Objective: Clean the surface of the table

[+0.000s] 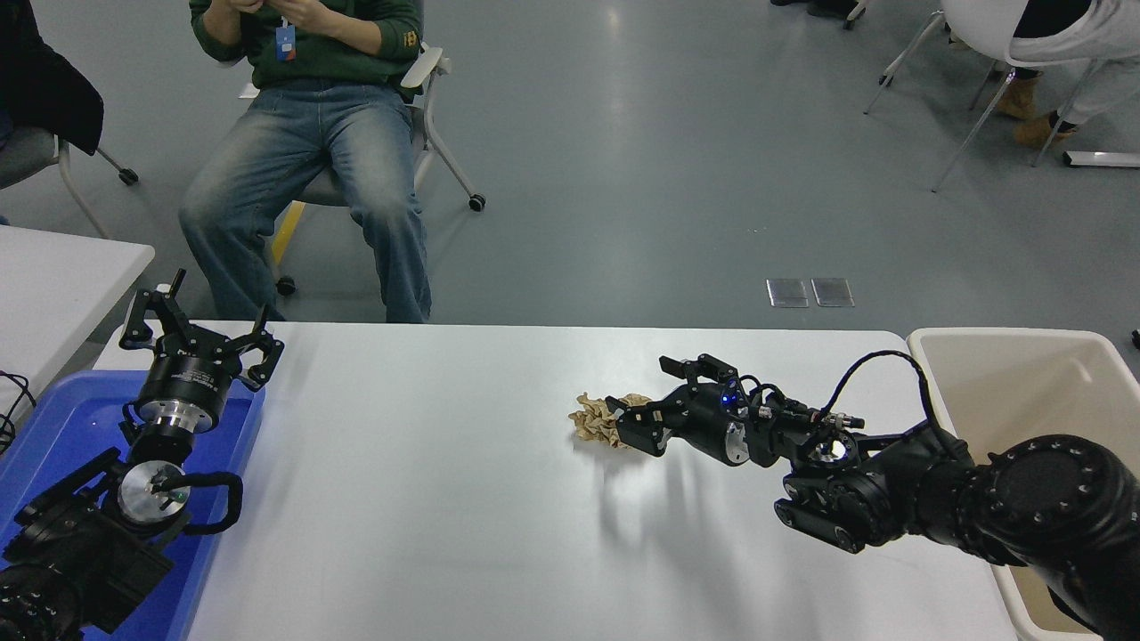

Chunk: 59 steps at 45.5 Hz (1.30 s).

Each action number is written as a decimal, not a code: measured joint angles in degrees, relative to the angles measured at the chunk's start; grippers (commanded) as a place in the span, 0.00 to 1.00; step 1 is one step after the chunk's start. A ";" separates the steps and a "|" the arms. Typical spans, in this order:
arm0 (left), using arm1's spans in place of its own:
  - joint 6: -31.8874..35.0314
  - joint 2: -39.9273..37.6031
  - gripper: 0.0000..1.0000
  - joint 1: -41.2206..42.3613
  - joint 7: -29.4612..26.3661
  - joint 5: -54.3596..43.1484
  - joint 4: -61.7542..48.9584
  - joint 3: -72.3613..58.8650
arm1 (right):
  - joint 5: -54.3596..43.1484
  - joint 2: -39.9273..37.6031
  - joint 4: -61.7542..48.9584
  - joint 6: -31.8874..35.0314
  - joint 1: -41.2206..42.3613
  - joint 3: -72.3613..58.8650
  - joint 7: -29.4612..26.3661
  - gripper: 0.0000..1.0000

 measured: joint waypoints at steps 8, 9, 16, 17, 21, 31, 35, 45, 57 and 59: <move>0.00 0.00 1.00 0.00 0.00 0.00 0.00 0.00 | 2.00 0.15 -0.34 1.88 -0.86 -0.13 0.25 1.00; 0.00 0.00 1.00 0.00 0.00 0.00 0.00 0.00 | 2.50 0.17 -0.34 2.33 -0.91 -0.07 0.15 1.00; 0.00 -0.01 1.00 0.00 0.00 0.00 0.00 0.00 | 7.31 0.23 -0.07 5.87 -1.07 0.21 -1.11 1.00; 0.00 -0.01 1.00 0.00 0.01 0.00 0.00 0.00 | 7.77 0.23 -0.07 6.18 -1.07 0.23 -1.29 1.00; 0.00 -0.01 1.00 0.00 0.02 0.00 0.00 0.00 | 9.50 0.24 -0.05 7.31 -1.08 0.30 -1.95 1.00; 0.00 -0.02 1.00 0.00 0.02 0.01 0.00 0.00 | 11.89 0.27 2.48 9.14 -0.01 1.30 -2.74 1.00; 0.00 -0.02 1.00 0.00 0.02 0.01 -0.01 0.00 | 13.06 0.28 4.91 10.80 1.07 3.14 -2.93 1.00; 0.00 -0.02 1.00 0.00 0.02 0.03 0.00 0.00 | 14.89 0.27 9.02 15.07 3.04 8.31 -3.12 0.99; 0.00 -0.01 1.00 0.00 0.02 0.00 0.00 0.00 | 14.68 0.27 9.82 16.50 3.78 10.25 -3.14 0.99; 0.00 -0.01 1.00 0.00 0.02 0.00 0.00 0.00 | 14.24 0.27 9.80 16.49 3.83 10.37 -3.13 0.99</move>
